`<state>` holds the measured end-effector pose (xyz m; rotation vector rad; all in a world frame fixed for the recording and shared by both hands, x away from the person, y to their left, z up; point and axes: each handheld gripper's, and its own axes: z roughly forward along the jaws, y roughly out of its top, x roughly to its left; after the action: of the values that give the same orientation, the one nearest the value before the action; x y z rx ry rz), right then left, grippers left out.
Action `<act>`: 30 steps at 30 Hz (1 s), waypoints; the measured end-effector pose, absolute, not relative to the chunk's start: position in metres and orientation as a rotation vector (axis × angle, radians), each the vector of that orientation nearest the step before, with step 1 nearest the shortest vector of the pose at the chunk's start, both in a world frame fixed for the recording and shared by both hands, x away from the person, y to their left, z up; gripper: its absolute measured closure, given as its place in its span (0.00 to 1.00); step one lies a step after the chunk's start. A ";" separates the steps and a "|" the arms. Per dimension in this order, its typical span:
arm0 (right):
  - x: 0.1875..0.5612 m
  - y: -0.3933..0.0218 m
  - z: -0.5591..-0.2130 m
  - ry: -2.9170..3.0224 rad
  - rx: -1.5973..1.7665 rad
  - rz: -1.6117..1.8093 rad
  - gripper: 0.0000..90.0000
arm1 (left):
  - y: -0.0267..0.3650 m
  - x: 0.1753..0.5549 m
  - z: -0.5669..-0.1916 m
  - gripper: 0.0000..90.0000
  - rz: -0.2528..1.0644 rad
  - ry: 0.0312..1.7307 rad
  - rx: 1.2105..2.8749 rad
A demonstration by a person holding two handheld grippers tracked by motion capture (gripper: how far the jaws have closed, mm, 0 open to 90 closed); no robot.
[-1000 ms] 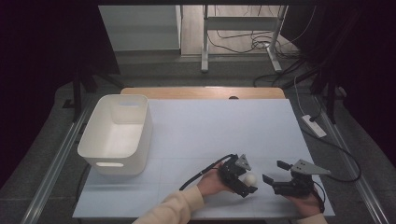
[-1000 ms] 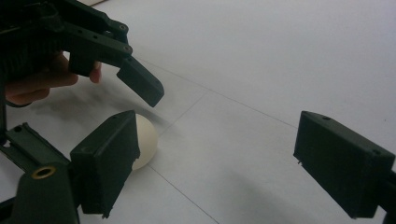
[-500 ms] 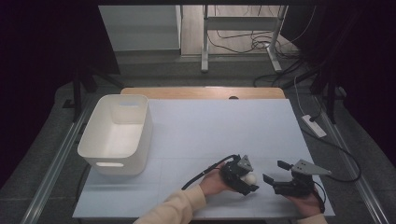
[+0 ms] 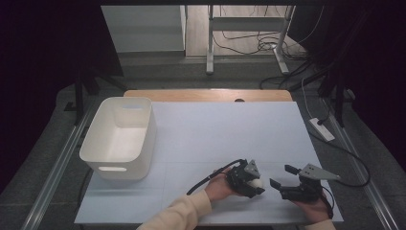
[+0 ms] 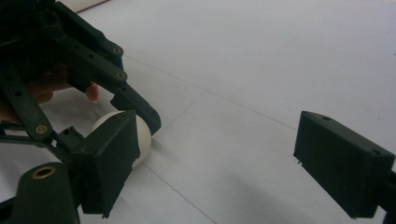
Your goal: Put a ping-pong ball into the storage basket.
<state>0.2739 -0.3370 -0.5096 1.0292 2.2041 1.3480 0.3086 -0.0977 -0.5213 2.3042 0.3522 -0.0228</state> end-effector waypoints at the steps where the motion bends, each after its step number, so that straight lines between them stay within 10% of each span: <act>1: 0.274 -0.337 -0.510 2.204 1.029 1.348 0.16 | -0.097 0.308 -0.520 0.57 -0.020 0.353 2.298; 30: 0.273 -0.336 -0.509 2.211 1.024 1.342 0.16 | -0.074 0.306 -0.498 0.57 0.017 0.370 2.218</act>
<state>0.2732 -0.3357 -0.5095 1.0244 2.2110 1.3419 0.3058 -0.0735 -0.4983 2.2176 0.3701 0.0167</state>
